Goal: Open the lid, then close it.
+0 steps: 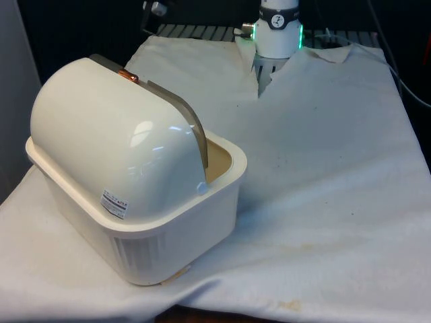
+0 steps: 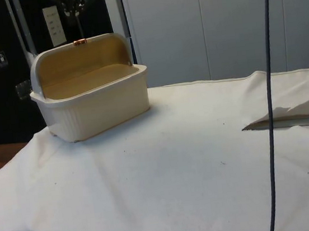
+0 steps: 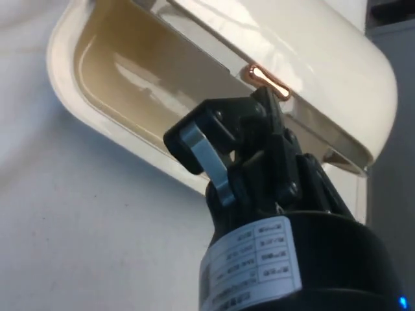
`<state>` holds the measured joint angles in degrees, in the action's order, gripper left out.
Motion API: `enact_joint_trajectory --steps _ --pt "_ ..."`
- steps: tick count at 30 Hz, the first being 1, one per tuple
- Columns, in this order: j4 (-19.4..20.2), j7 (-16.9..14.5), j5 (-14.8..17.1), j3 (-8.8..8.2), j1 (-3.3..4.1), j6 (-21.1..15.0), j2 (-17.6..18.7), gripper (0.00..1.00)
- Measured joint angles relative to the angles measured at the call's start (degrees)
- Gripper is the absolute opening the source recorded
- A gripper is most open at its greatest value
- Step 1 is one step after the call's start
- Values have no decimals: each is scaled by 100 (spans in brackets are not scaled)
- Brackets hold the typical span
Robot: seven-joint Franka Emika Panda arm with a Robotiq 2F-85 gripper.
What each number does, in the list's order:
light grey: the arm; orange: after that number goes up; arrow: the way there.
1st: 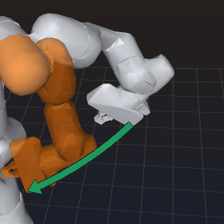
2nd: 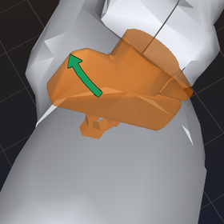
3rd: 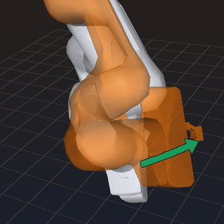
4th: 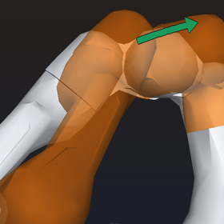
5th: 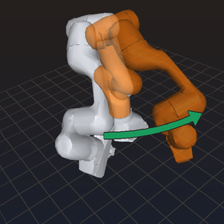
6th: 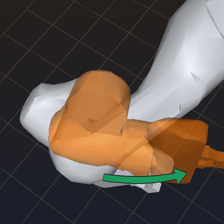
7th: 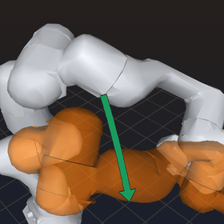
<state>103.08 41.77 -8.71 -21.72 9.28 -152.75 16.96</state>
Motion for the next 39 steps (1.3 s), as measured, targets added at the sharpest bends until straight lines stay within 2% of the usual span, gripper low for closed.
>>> enact_joint_trajectory --steps 9,17,19,25,39 --pt "-264 -372 539 11 -17 332 183 0" --pt "-493 -819 1106 -29 -126 625 418 0" --pt "-493 -819 1106 -29 -126 625 418 0" --pt "-802 -1129 1387 -132 -201 710 653 0" --pt "-1049 -1490 1438 -189 -286 814 888 0"
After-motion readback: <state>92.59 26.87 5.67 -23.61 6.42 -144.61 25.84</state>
